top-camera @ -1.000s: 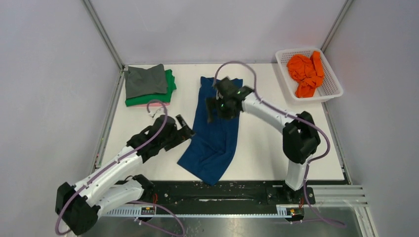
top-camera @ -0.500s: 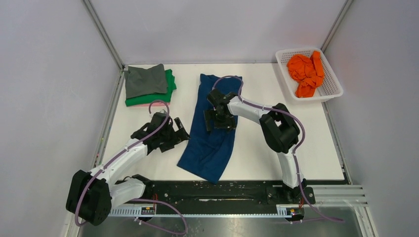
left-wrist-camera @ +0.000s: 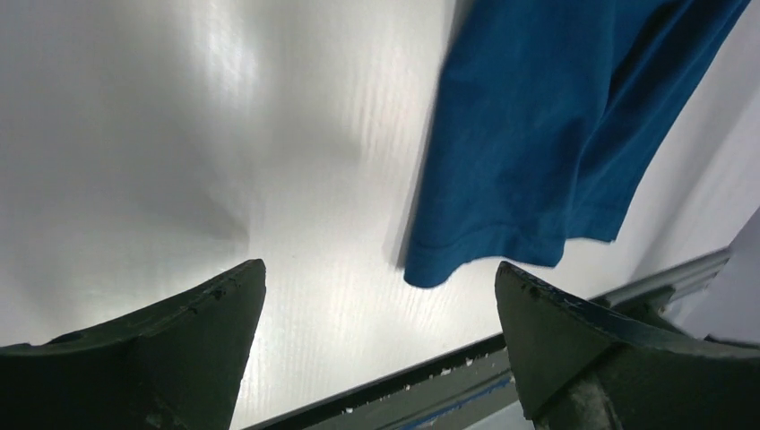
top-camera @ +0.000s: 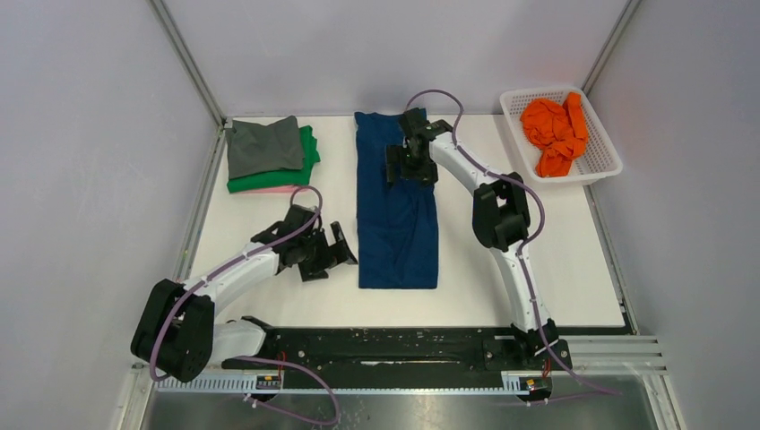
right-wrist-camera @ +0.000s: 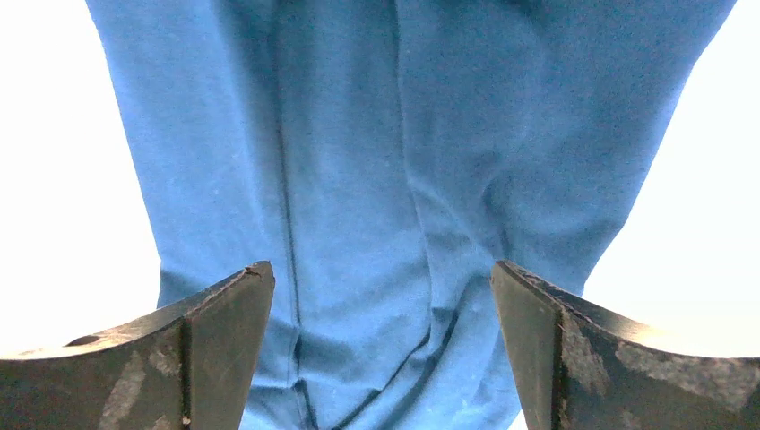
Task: Fold and stack the t-shirts
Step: Rotate the tshirt 90 degrees, then grab the bottom of the folded rectangular tshirt with both arms
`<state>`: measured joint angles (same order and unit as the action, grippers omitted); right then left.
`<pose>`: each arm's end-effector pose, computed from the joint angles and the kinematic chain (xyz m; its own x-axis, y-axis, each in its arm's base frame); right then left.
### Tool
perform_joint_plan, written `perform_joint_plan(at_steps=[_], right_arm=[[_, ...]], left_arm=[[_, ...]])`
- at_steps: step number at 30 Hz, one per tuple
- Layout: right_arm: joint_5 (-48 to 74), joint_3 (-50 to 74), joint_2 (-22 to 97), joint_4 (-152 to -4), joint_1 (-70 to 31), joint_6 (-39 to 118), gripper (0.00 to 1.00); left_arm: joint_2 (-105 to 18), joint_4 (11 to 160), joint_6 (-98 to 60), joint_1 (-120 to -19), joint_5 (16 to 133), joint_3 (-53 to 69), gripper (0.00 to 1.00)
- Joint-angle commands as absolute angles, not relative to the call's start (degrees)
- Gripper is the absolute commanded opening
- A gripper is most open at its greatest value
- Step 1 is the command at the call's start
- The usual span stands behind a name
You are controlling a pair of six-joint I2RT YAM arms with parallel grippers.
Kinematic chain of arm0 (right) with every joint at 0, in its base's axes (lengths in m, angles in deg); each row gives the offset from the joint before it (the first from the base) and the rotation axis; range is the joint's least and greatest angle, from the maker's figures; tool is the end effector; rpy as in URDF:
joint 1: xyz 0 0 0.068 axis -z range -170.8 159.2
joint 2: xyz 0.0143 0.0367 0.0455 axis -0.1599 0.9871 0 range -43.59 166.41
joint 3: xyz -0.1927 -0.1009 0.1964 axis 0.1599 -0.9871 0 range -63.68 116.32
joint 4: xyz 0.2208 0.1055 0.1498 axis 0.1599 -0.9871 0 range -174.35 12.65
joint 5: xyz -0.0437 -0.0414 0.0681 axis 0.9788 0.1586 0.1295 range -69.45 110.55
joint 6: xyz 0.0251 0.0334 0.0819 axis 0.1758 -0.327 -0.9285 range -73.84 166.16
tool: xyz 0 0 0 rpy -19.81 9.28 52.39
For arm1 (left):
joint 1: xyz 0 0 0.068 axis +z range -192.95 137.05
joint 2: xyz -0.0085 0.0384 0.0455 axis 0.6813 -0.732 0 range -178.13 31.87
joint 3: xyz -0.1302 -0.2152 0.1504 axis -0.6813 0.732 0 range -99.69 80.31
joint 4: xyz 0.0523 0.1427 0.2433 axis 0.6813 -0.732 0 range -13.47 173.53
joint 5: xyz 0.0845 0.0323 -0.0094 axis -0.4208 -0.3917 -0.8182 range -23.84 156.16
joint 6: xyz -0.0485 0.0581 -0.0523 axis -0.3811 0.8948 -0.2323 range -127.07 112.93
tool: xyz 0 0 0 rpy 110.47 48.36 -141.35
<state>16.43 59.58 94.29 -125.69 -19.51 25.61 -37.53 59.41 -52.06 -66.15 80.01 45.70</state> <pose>0.5064 0.2843 0.1548 -0.9097 -0.0990 -0.4033 -0.2012 0.9546 0.2195 0.2284 -0.1195 0.1422 -0.9074 -0.3580 -0.2203 -0.2056 0.8351 -0.5102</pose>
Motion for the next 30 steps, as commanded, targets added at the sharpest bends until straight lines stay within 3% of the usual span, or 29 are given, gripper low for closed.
perform_joint_plan(at_steps=[1,4,8,15,23,30], right_arm=[[13.6,61.9,87.6,-129.6,-20.7,31.2,0.99],[12.3,47.8,75.8,-122.8,-20.7,29.5,0.99],[13.3,21.7,59.7,-108.6,-20.6,24.0,0.99],[7.1,-4.0,46.7,-107.0,-20.6,18.2,0.92],[-0.2,-15.3,44.5,-103.1,-22.8,13.1,0.73],[-2.0,-17.1,45.5,-103.6,-23.3,11.7,0.55]], left_arm=[[-39.6,64.5,-52.1,-71.2,83.1,46.0,0.99],[-41.2,67.7,-54.3,-74.5,81.9,46.1,0.94],[-43.0,68.6,-56.5,-77.7,76.8,46.5,0.76],[-50.1,69.1,-55.1,-81.9,75.8,44.2,0.47],[-51.0,67.4,-56.2,-84.3,74.2,45.5,0.02],[-48.8,65.5,-58.5,-85.6,72.9,46.0,0.00]])
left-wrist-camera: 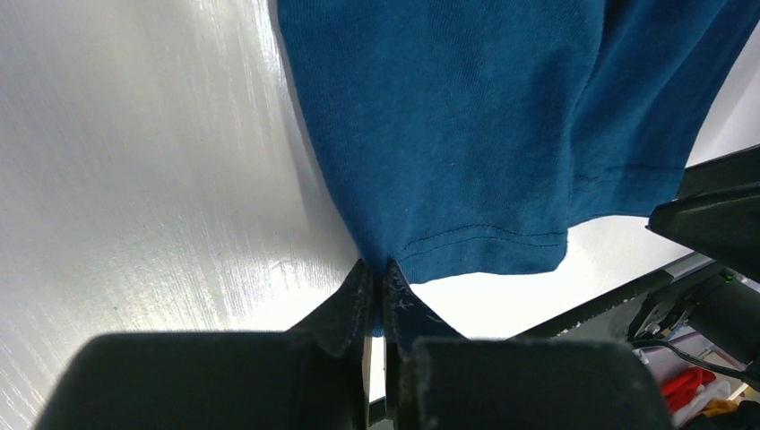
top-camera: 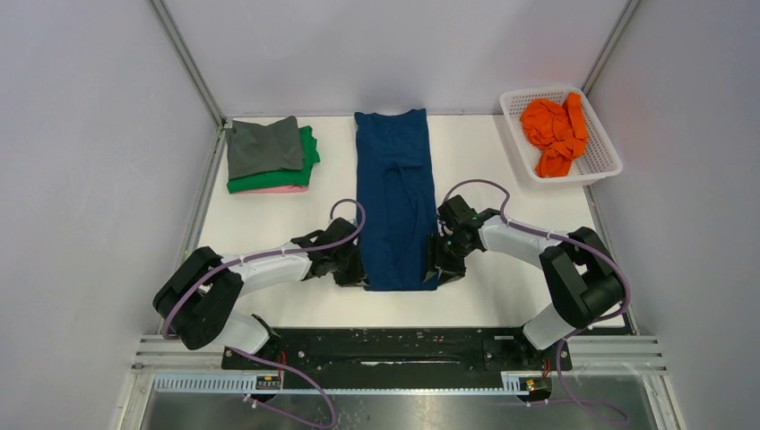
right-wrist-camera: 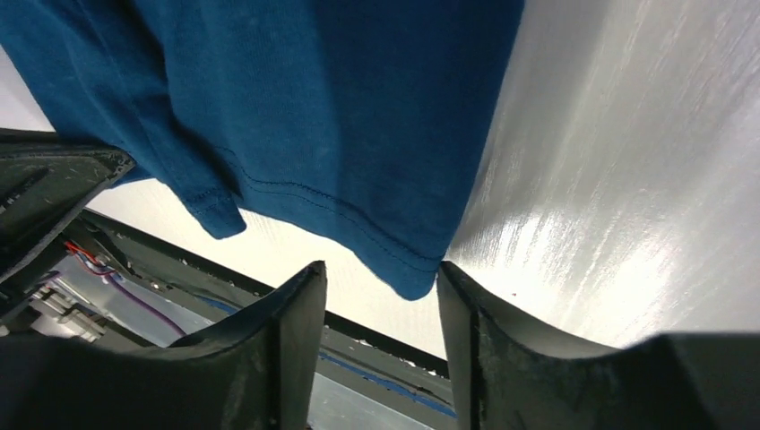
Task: Fold and stack the t-shirts
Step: Grab the bottom of the folded rectangular tshirt with both arms, then fold the folded rectangular tshirt in 1/3 of the way
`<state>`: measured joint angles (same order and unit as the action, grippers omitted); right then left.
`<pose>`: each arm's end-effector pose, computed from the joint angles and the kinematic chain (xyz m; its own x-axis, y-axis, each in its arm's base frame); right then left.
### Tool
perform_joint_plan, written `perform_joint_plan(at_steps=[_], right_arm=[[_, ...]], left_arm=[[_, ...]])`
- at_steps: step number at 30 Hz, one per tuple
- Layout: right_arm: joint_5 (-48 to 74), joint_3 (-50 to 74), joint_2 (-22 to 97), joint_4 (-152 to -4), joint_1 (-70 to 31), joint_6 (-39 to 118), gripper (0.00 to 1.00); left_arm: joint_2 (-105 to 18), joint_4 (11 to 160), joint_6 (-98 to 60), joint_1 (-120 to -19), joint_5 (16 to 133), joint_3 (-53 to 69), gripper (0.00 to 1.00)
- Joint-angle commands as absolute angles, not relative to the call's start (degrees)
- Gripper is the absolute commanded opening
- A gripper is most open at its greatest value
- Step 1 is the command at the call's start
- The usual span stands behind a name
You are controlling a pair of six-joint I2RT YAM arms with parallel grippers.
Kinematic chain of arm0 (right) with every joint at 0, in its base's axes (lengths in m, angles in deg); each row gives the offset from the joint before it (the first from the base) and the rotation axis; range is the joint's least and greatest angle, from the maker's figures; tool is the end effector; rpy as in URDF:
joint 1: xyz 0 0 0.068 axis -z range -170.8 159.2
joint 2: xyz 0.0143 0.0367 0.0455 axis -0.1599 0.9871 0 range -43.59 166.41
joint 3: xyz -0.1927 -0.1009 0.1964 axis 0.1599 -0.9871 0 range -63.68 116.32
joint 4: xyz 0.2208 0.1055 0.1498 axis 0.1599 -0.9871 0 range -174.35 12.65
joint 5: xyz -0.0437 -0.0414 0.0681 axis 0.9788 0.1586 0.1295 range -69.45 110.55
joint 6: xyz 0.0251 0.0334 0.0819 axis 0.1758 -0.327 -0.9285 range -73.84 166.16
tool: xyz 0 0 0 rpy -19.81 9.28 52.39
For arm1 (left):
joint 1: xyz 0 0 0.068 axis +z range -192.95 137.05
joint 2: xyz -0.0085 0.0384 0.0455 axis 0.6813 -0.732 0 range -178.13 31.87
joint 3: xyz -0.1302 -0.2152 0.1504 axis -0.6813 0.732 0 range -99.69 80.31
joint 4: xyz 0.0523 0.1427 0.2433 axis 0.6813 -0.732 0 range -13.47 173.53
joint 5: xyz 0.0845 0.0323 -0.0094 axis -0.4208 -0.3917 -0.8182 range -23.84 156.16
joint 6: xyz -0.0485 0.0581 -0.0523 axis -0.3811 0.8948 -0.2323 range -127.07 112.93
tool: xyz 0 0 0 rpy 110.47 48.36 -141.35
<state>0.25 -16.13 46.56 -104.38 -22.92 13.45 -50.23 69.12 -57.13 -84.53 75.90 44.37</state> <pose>0.2509 0.1914 0.1165 -0.9928 -0.0248 -0.1172 -0.0766 0.8837 0.4617 0.2068 -0.2022 0.1057 -0.9674 -0.1519 -0.2025 -0.0397 0.8810 -0.4714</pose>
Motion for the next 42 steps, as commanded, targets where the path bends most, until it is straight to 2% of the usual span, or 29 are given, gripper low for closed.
perform_joint_plan(at_steps=[1,4,8,16,21,29,33,42], right_arm=[[-1.8,-17.2,45.6,-103.8,-23.4,11.8,0.50],[-3.0,-17.2,46.6,-104.6,-23.4,12.1,0.32],[-5.9,-20.2,44.8,-106.6,-23.7,12.4,0.00],[-8.8,-26.0,31.2,-115.1,-25.2,15.2,0.00],[-9.4,-21.4,27.7,-116.2,-25.3,16.3,0.00],[-5.6,-10.4,32.5,-111.9,-20.3,15.7,0.00],[-5.6,-3.4,39.5,-109.5,-17.1,15.5,0.00],[-1.1,11.4,53.0,-108.1,-10.9,15.0,0.00]], left_arm=[[-48.5,65.5,-58.7,-85.8,72.9,46.0,0.00],[-47.8,65.5,-59.2,-86.2,73.3,46.1,0.00],[-45.7,64.5,-61.4,-87.7,74.3,47.0,0.00],[-33.0,57.2,-66.0,-94.1,74.3,49.2,0.00],[-29.3,58.7,-62.8,-94.1,74.6,44.2,0.00],[-38.0,61.4,-56.8,-84.4,73.2,34.9,0.00],[-45.4,66.3,-55.0,-79.3,75.5,29.7,0.00],[-61.3,62.8,-50.2,-69.9,75.0,13.1,0.00]])
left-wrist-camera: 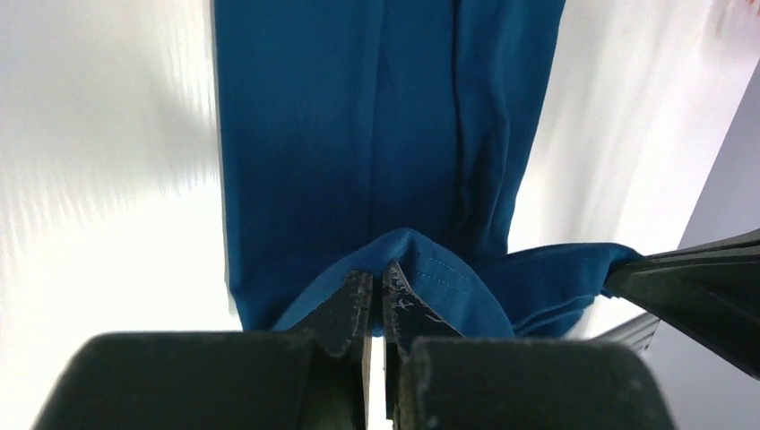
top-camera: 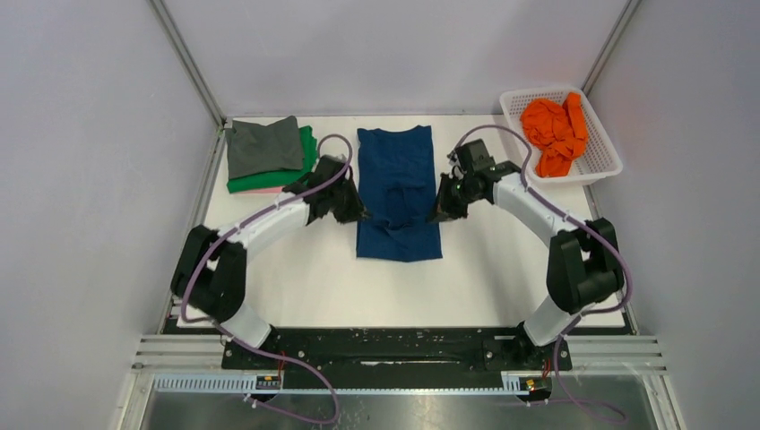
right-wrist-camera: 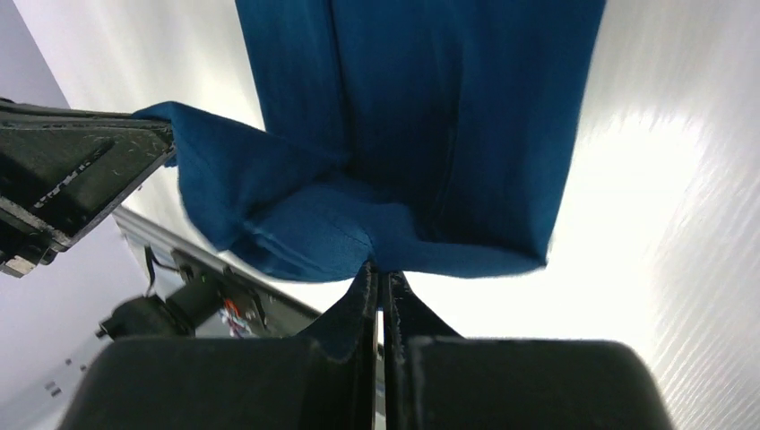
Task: Fold and stack the t-shirts
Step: Fold the folded rectangular tshirt in 1/3 of the way, then grab one side of the 2/3 rectangular tshirt with both arms
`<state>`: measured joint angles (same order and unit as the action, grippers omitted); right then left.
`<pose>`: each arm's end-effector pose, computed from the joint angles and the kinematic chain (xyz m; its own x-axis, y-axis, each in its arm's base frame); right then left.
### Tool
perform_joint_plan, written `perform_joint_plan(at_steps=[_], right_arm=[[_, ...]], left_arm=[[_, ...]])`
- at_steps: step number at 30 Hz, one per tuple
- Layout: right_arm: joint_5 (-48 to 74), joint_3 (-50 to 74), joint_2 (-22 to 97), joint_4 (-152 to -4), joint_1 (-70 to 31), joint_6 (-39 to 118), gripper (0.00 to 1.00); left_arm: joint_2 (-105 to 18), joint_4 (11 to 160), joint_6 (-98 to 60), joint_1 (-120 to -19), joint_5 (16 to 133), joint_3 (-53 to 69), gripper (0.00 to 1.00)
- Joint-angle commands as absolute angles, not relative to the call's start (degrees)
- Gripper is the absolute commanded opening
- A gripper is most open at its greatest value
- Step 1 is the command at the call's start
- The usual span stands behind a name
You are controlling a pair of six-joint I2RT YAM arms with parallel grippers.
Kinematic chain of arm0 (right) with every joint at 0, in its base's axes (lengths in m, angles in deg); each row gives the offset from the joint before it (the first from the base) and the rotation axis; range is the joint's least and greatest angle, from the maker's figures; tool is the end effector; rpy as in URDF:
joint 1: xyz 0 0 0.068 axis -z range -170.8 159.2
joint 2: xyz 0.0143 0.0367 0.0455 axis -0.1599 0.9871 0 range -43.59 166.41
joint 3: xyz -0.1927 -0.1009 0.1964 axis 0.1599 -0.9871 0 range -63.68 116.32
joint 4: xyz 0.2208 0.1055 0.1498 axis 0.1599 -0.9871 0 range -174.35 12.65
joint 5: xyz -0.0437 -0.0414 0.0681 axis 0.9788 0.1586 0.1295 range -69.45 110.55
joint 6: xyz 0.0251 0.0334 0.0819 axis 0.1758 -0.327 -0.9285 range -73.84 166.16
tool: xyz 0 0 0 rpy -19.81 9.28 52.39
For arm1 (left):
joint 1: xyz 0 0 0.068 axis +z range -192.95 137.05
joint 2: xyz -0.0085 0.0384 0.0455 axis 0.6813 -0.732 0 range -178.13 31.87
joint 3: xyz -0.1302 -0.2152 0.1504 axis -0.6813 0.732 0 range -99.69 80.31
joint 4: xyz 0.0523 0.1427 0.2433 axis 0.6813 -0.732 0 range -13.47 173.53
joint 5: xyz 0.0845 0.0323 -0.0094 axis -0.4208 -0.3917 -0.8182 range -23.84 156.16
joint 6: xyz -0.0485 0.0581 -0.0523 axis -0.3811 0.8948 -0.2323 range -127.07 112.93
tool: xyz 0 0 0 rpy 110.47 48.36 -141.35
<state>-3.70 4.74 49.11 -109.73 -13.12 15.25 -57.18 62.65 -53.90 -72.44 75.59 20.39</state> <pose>0.3461 0.1788 0.2163 -0.9482 0.1171 -0.2953 -0.0792 0.8131 0.5767 0.3258 -0.1999 0.1992 -0.8773 -0.3305 -0.3481 -0.0914 0.8270 -0.5547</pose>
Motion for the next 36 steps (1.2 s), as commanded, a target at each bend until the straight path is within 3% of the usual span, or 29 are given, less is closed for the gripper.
perform_joint_plan(at_steps=[1,11,13,15,19,21,27,33,36], right_arm=[[-1.2,12.5,54.5,-107.7,-10.6,15.0,0.00],[-2.2,23.7,68.4,-105.4,-6.9,13.5,0.01],[-0.9,25.4,70.5,-105.9,-6.5,13.3,0.06],[-0.4,27.1,72.6,-105.9,-5.8,13.0,0.20],[1.4,33.3,76.1,-107.3,-4.5,14.5,0.53],[1.2,34.3,75.3,-109.3,-4.3,16.4,0.61],[1.4,20.5,63.6,-106.5,-4.3,19.6,0.75],[-2.0,0.1,53.6,-100.4,-7.1,16.8,0.75],[-1.4,-3.4,53.8,-98.5,-8.6,16.0,0.74]], left_arm=[[-63.1,62.0,-49.7,-69.2,75.0,11.2,0.00],[-77.4,56.6,-45.5,-65.6,74.4,-3.3,0.00],[-79.1,56.2,-45.5,-64.9,74.2,-4.9,0.11],[-80.5,56.3,-45.3,-64.3,74.2,-6.4,0.17],[-82.1,54.5,-45.0,-62.8,74.8,-10.8,0.66],[-80.4,54.3,-44.9,-62.5,75.2,-11.3,0.96],[-69.3,58.7,-45.8,-62.5,78.3,2.4,0.99],[-60.7,62.8,-48.6,-65.5,80.5,20.5,0.99],[-59.5,66.2,-50.6,-67.1,80.4,26.2,0.95]])
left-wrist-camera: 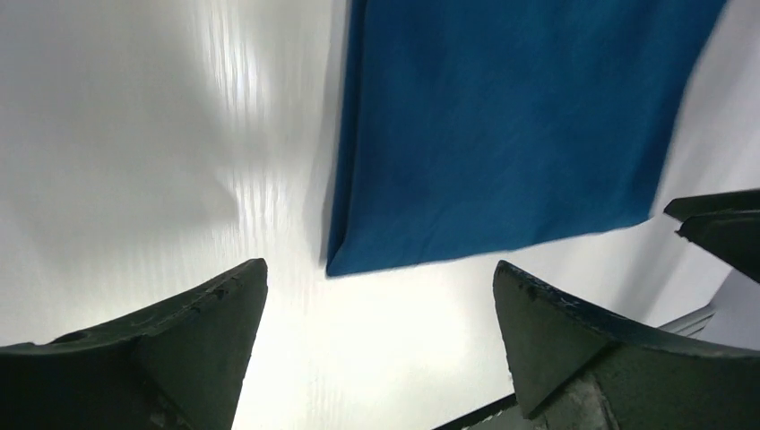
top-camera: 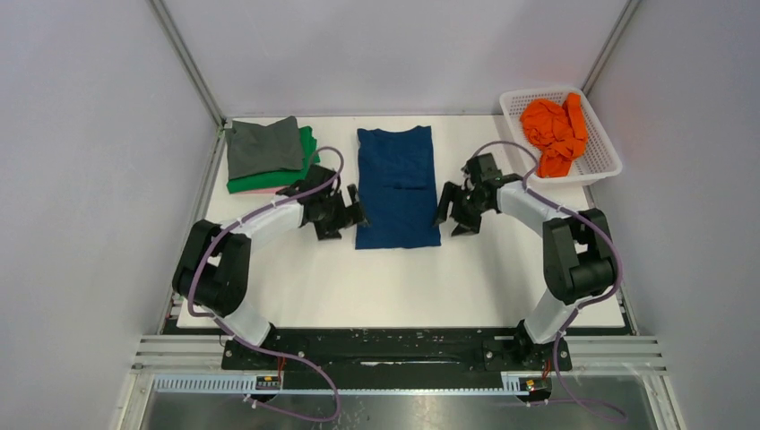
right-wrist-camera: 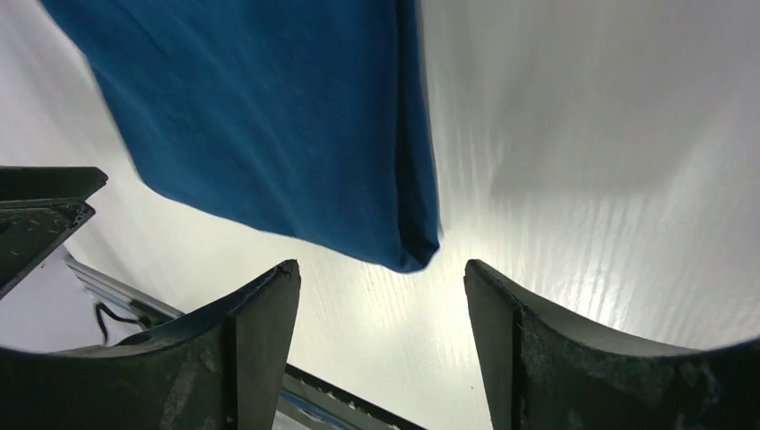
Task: Fold and stack the t-shirts
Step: Grab one side of the 2/3 rectangular tshirt with both arms
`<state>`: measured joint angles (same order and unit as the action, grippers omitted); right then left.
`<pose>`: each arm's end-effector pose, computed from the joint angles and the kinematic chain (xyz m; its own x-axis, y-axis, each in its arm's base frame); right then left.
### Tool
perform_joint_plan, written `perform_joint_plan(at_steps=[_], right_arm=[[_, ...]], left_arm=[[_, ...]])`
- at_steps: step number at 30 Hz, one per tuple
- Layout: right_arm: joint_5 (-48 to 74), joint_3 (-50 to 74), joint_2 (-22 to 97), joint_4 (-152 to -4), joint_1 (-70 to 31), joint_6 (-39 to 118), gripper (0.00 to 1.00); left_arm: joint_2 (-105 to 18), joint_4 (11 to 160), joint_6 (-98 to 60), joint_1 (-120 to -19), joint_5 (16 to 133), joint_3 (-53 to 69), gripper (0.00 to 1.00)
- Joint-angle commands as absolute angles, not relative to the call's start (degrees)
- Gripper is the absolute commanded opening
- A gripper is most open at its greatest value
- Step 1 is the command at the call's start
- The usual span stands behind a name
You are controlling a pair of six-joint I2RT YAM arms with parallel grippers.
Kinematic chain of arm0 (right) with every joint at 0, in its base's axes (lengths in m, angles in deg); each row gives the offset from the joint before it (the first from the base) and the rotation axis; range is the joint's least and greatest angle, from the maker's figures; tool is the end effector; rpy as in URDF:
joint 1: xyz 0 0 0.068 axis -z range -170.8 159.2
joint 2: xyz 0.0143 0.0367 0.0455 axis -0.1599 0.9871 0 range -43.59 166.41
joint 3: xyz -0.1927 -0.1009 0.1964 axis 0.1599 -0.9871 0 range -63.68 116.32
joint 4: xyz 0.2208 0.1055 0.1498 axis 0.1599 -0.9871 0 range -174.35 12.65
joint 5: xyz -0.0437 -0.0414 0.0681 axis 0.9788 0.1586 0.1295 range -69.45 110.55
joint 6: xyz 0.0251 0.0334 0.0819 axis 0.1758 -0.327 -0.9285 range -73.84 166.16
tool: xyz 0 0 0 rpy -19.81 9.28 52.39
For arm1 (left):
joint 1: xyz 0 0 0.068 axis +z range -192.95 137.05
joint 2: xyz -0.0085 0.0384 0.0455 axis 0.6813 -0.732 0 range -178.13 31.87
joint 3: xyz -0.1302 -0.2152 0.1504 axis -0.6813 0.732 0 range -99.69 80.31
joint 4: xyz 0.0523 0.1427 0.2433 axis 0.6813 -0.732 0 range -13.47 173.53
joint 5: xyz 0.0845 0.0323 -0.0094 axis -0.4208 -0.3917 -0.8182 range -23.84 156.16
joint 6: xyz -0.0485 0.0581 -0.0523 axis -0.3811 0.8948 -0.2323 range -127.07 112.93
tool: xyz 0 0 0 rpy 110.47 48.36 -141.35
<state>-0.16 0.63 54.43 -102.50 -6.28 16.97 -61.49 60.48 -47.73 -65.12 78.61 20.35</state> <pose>0.3753 0.1343 0.1652 -0.9278 0.2165 -0.3039 0.0305 0.8558 0.5164 0.3472 -0.1608 0.1694 -0.8974 -0.3214 -0.3022 -0.1396 0.8567 -0.4965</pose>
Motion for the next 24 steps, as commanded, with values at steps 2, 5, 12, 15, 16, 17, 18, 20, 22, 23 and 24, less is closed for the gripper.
perform_joint_plan(at_steps=[2,5,12,15,16,17,18,20,22,23,24], right_arm=[[-1.4,-3.8,55.2,-97.8,-8.8,15.6,0.71],[-1.1,-4.1,57.0,-97.6,-9.2,15.4,0.68],[0.3,-5.7,59.2,-95.9,-9.5,14.9,0.52],[-0.6,-6.5,59.9,-95.2,-9.4,14.2,0.45],[-0.6,-6.9,59.9,-94.8,-9.4,13.9,0.40],[-0.6,-7.1,60.0,-94.7,-9.4,13.8,0.31],[-0.7,-7.4,60.0,-94.7,-9.4,13.8,0.22],[-0.9,-7.9,59.8,-94.7,-9.4,13.9,0.06],[-2.3,-8.9,58.6,-95.7,-9.5,14.3,0.00],[-3.0,-9.9,57.3,-96.1,-9.6,14.7,0.00],[-3.7,-11.2,55.8,-96.9,-9.7,15.2,0.00]], left_arm=[[-60.3,68.4,-51.7,-67.6,80.4,28.3,0.88],[-61.8,68.8,-52.0,-68.3,79.1,29.0,0.81],[-66.5,69.7,-51.9,-69.4,79.4,28.7,0.49],[-67.3,69.2,-51.8,-70.6,79.0,28.7,0.30],[-67.3,69.0,-51.8,-71.0,78.4,28.8,0.22],[-67.3,68.8,-51.9,-71.1,77.9,29.1,0.11],[-67.3,68.7,-52.1,-71.2,77.4,29.3,0.00],[-67.4,68.8,-51.8,-71.2,76.5,29.6,0.00],[-66.6,68.5,-51.6,-71.2,76.4,30.1,0.00],[-65.5,68.3,-51.5,-71.4,76.5,31.0,0.00],[-64.0,67.9,-51.7,-71.7,76.5,32.4,0.00]])
